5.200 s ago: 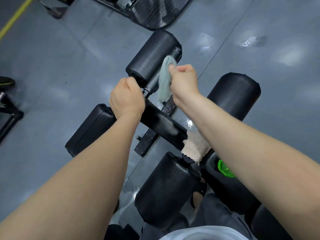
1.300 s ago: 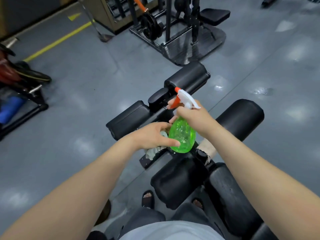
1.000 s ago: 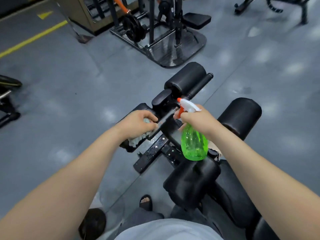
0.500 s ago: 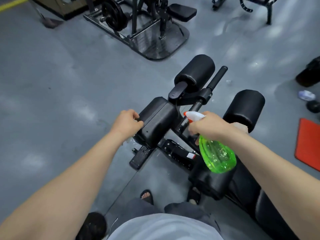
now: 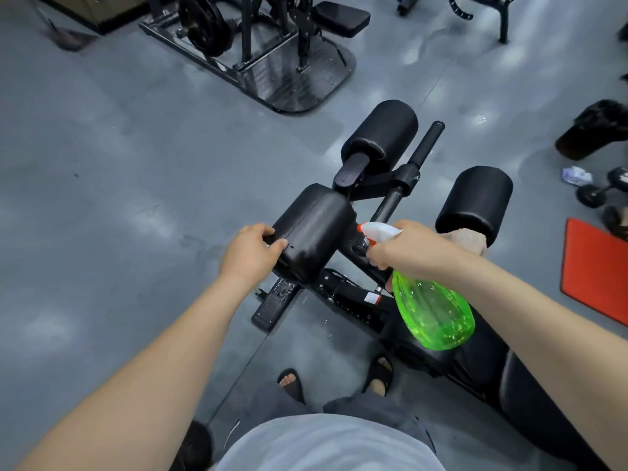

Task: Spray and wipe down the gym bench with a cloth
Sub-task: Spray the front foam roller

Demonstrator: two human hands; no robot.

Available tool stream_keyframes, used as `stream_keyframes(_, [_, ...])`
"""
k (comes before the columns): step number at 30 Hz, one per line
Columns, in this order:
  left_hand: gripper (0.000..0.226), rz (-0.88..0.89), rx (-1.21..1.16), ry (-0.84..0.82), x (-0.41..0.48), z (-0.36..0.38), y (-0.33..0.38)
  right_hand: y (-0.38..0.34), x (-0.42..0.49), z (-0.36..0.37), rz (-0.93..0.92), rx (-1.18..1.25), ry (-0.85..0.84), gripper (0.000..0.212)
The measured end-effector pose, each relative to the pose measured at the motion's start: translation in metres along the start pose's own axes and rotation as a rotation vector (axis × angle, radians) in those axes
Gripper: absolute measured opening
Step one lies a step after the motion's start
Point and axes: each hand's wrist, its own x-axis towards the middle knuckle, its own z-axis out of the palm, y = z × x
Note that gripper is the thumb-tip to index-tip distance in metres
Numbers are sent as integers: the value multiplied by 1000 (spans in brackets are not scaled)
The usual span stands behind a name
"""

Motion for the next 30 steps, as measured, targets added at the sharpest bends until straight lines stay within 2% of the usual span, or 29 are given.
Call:
stream_keyframes(3, [32, -40, -89, 15, 5, -3, -7, -5, 0, 8, -7, 17, -19, 22])
stream_keyframes(6, [23, -75, -133, 26, 5, -6, -13, -7, -1, 13, 6, 49, -38, 16])
stream_keyframes(9, [19, -72, -156, 41, 2, -7, -11, -9, -2, 13, 21, 28, 17, 16])
stream_keyframes(13, [46, 17, -146, 22, -6, 0, -7, -5, -1, 6, 11, 10, 134, 4])
stream_keyframes(15, [54, 34, -137, -8, -6, 1, -8, -3, -2, 2, 4, 5, 127, 8])
stream_keyframes(18, [53, -29, -182, -19, 3, -5, -14, 0, -4, -2, -13, -15, 88, 16])
stream_keyframes(20, [48, -64, -207, -12, 8, -10, -17, 0, -5, -3, -5, -10, 82, 7])
stream_keyframes(23, [43, -55, -215, -9, 10, -13, -13, -1, -4, 3, -3, 33, 22, 19])
stream_keyframes(26, [49, -29, -187, -45, 10, -10, -5, -1, -3, 13, -54, 28, -77, 32])
stream_keyframes(30, [57, 12, -117, -86, 11, -5, -4, 7, 6, 16, -46, -38, 67, 17])
